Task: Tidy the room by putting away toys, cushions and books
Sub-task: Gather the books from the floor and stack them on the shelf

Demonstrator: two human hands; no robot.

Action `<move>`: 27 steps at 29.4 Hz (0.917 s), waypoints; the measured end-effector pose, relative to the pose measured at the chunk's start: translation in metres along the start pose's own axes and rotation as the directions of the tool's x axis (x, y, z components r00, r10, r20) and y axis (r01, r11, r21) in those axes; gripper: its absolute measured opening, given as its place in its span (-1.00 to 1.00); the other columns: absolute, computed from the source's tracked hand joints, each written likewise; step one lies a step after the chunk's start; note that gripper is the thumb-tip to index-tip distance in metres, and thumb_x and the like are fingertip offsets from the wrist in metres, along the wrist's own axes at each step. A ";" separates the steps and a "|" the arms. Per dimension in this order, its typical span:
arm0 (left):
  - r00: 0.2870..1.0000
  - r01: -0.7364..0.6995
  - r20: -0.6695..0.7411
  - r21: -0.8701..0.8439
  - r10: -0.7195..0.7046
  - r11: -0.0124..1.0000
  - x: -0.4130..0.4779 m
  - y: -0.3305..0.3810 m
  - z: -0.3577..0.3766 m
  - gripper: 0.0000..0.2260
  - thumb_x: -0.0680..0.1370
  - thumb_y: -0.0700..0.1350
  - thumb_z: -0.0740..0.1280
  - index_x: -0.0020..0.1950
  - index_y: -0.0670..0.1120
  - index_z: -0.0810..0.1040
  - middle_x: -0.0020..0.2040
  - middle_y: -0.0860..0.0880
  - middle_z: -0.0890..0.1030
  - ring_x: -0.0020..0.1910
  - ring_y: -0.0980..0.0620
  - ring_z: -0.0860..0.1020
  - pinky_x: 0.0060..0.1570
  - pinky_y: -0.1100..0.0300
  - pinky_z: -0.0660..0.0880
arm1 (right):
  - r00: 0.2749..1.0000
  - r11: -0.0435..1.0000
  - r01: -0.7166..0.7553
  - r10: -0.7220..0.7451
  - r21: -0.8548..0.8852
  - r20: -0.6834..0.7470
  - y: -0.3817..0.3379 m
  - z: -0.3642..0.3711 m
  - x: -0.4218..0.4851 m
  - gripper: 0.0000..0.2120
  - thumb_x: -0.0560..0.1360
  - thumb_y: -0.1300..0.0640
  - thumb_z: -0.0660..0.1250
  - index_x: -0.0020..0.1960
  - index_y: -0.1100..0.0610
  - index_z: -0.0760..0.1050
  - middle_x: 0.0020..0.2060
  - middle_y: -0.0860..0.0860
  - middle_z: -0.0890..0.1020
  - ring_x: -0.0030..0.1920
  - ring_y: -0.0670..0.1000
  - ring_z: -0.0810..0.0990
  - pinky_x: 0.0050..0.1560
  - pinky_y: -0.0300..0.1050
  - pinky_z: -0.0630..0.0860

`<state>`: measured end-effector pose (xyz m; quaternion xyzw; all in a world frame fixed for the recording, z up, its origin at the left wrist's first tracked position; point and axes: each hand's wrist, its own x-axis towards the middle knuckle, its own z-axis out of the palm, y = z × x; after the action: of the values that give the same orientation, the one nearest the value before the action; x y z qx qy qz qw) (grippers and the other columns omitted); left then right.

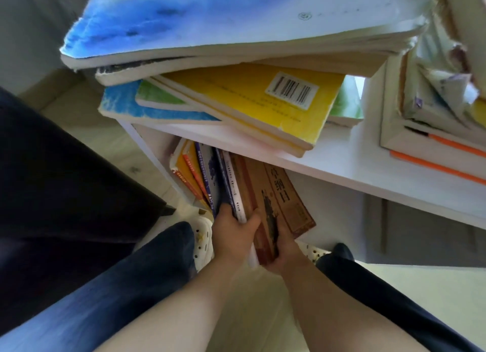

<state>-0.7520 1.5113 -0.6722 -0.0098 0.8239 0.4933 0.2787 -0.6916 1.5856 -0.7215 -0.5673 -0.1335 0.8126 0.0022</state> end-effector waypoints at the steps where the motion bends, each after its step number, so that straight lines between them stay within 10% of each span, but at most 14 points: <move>1: 1.000 -0.012 -0.014 0.024 0.012 1.000 -0.003 0.001 -0.003 -0.68 0.45 -0.07 0.43 0.13 -0.15 0.47 0.02 -0.09 0.61 -0.06 -0.05 0.59 -0.17 0.22 0.51 | 1.000 1.000 0.002 -0.002 -0.020 0.016 0.001 0.000 0.002 -0.47 0.49 -0.26 0.20 0.21 0.12 0.54 -0.04 0.16 0.68 -0.07 0.14 0.65 -0.23 0.01 0.58; 9: 0.976 -0.130 -0.161 0.104 0.146 0.986 -0.016 0.003 -0.033 -0.57 0.41 -0.07 0.46 0.22 -0.07 0.43 0.10 -0.02 0.55 0.07 -0.01 0.56 -0.06 0.17 0.55 | 0.980 0.995 -0.056 0.069 -0.077 0.185 0.014 0.032 -0.004 -0.48 0.46 -0.28 0.22 0.25 0.03 0.54 0.17 0.11 0.61 0.21 0.13 0.55 0.29 0.10 0.42; 16: 0.983 -0.085 -0.147 0.144 0.106 0.986 -0.007 0.002 -0.036 -0.55 0.35 0.09 0.47 0.15 0.06 0.39 0.07 0.07 0.55 0.03 0.01 0.59 -0.07 0.00 0.61 | 0.962 0.978 -0.072 0.120 -0.198 0.244 0.005 0.049 0.006 -0.43 0.44 -0.34 0.19 0.21 0.05 0.57 0.01 0.08 0.69 -0.11 0.07 0.70 -0.15 -0.05 0.64; 20: 0.952 0.067 -0.306 0.276 0.021 0.959 -0.009 0.011 -0.033 -0.35 0.26 0.18 0.49 0.23 -0.02 0.34 0.19 -0.01 0.44 0.22 -0.05 0.43 0.20 -0.05 0.45 | 0.970 0.967 -0.068 0.122 -0.247 0.208 0.001 0.048 0.014 -0.38 0.44 -0.35 0.20 0.23 0.10 0.55 0.05 0.11 0.67 -0.02 0.09 0.66 0.11 0.05 0.53; 27: 0.964 0.029 -0.266 0.012 -0.024 1.000 -0.001 0.020 -0.025 -0.01 0.18 0.02 0.59 0.47 0.01 0.09 0.34 0.00 0.34 0.32 -0.05 0.37 0.30 -0.10 0.38 | 0.975 0.945 -0.063 0.127 -0.321 0.182 -0.009 0.038 0.017 -0.42 0.49 -0.30 0.17 0.25 0.12 0.54 0.06 0.12 0.67 -0.03 0.09 0.67 -0.23 -0.07 0.60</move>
<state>-0.7682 1.5005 -0.6465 -0.0848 0.8575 0.4774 0.1721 -0.7335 1.5893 -0.7228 -0.4815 -0.2324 0.8333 -0.1406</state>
